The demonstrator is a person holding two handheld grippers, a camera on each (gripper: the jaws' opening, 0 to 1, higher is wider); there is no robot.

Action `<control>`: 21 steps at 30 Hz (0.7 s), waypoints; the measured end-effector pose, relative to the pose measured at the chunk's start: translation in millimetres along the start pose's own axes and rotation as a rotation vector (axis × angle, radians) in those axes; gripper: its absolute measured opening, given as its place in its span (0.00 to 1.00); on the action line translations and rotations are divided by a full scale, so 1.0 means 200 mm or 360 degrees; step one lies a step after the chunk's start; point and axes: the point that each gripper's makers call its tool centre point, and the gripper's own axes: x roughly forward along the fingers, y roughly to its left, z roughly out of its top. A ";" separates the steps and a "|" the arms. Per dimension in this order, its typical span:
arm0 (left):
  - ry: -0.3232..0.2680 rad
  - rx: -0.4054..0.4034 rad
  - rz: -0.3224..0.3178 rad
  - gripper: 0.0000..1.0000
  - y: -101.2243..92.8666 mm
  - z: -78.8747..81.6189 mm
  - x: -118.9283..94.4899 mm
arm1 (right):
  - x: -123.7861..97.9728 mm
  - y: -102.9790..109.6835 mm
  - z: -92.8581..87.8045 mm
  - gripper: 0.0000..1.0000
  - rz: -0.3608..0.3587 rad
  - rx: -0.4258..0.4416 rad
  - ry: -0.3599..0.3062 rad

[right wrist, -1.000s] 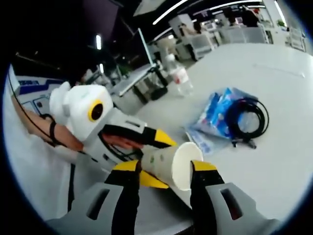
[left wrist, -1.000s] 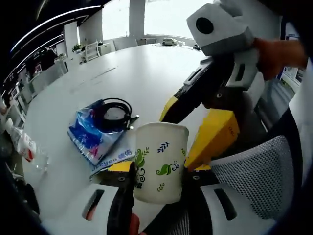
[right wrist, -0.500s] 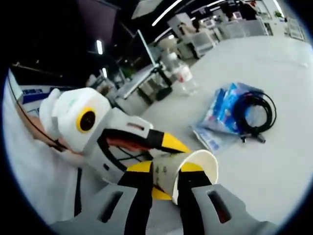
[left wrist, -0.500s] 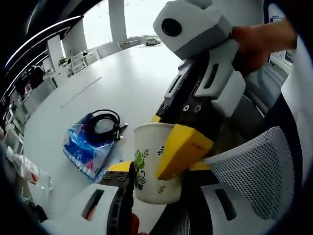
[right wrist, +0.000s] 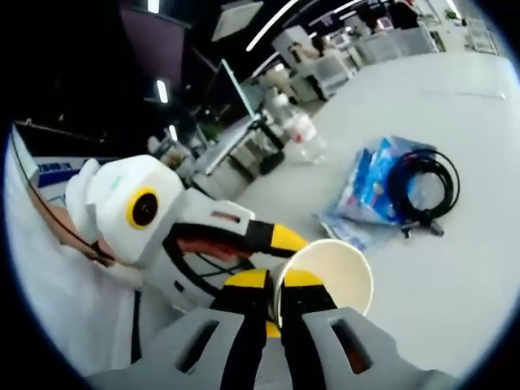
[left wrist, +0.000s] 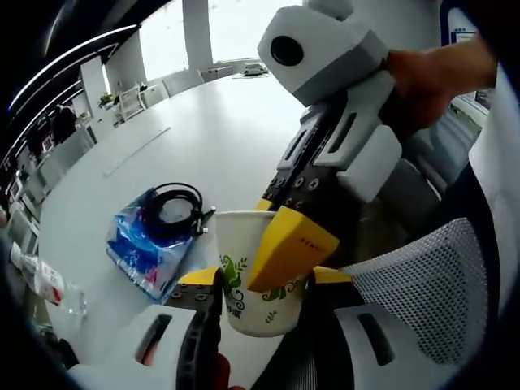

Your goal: Arrange the tabletop items into an orderly group along one side of the table until the central work area is clear of visible clutter.

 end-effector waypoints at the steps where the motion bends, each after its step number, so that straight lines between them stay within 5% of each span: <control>1: 0.0002 -0.0004 0.0005 0.41 0.01 0.00 0.00 | 0.00 0.00 0.00 0.01 -0.0004 0.0002 -0.0003; 12: 0.0003 -0.0061 0.0045 0.42 0.05 -0.01 -0.02 | -0.04 -0.10 0.04 0.00 -0.0098 0.0031 -0.0068; 21: -0.0051 -0.0227 0.0122 0.42 0.13 -0.04 -0.08 | -0.11 -0.18 0.04 0.00 -0.0169 0.0066 -0.0095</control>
